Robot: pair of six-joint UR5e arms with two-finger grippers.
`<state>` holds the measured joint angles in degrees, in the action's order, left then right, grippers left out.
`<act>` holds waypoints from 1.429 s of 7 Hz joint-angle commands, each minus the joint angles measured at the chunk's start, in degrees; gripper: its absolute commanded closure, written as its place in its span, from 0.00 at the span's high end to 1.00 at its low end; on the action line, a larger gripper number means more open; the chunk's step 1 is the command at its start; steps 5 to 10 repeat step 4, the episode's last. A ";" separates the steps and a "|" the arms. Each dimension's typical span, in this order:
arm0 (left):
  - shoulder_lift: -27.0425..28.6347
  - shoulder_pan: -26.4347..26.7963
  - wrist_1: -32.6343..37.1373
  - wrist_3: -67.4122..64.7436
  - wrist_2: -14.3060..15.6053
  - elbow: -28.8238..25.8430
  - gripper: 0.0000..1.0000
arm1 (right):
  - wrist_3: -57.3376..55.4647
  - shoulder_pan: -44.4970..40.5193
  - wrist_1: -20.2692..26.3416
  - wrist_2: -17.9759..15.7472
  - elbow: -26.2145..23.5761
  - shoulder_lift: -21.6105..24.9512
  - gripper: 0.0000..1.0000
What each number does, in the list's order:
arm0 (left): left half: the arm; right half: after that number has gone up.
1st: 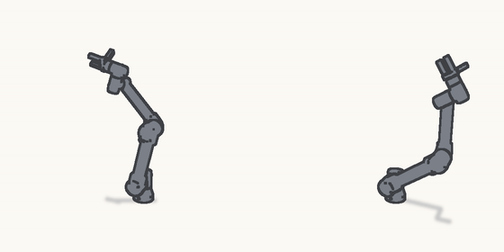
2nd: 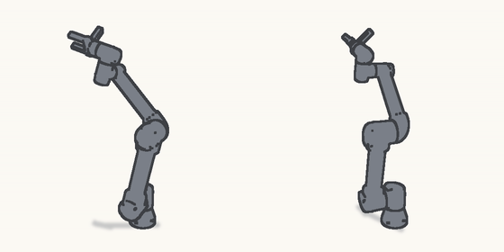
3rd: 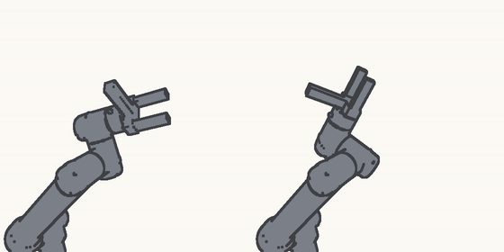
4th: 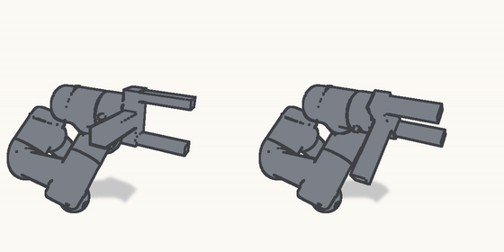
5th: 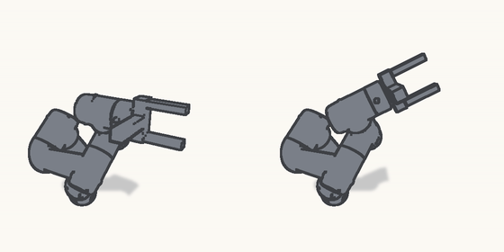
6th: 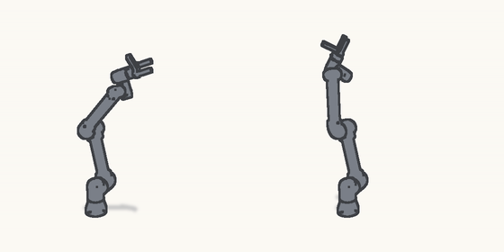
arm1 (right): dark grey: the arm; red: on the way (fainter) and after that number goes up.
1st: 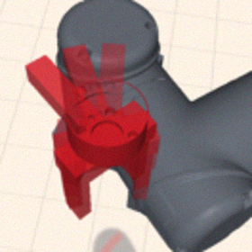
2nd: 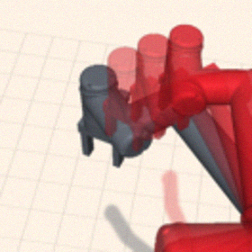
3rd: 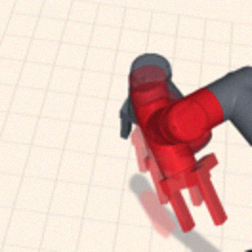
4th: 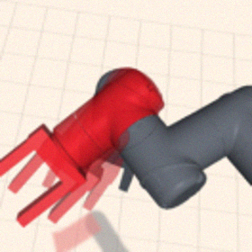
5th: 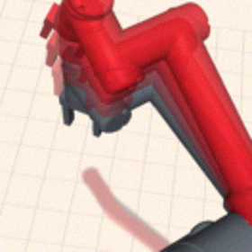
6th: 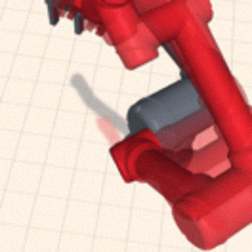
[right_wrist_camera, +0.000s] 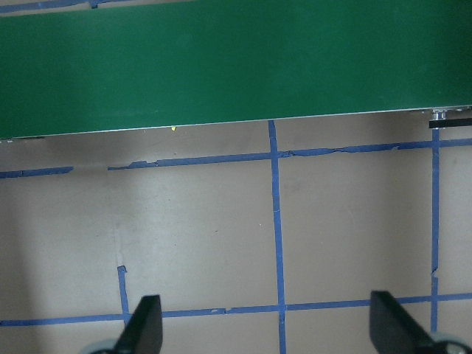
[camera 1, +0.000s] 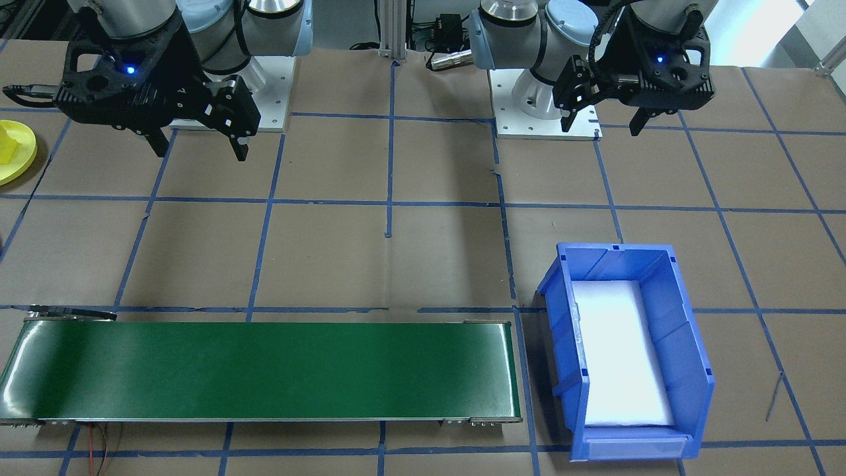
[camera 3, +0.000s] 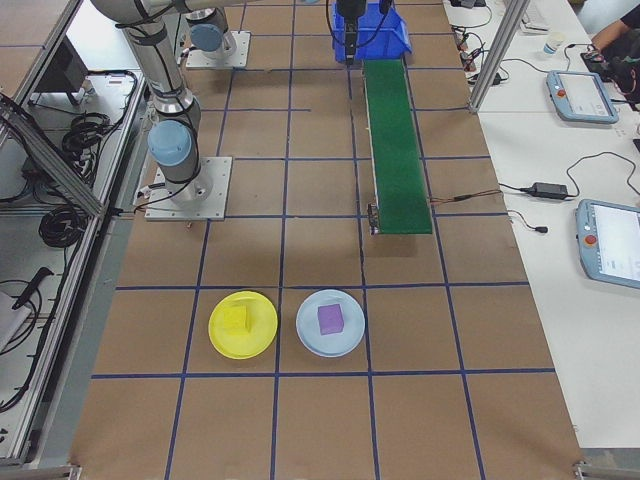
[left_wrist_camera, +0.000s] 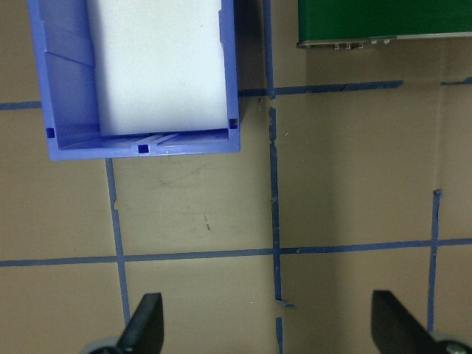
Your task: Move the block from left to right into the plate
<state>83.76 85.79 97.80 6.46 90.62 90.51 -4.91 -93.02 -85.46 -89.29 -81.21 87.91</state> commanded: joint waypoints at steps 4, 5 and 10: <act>0.79 0.69 -2.61 -1.71 0.26 -0.34 1.00 | 3.33 0.29 0.47 -0.01 -0.17 -0.02 1.00; 0.79 0.69 -2.61 -1.71 0.26 -0.34 1.00 | 3.33 0.29 0.47 -0.01 -0.17 -0.02 1.00; 0.79 0.69 -2.61 -1.71 0.26 -0.34 1.00 | 3.33 0.29 0.47 -0.01 -0.17 -0.02 1.00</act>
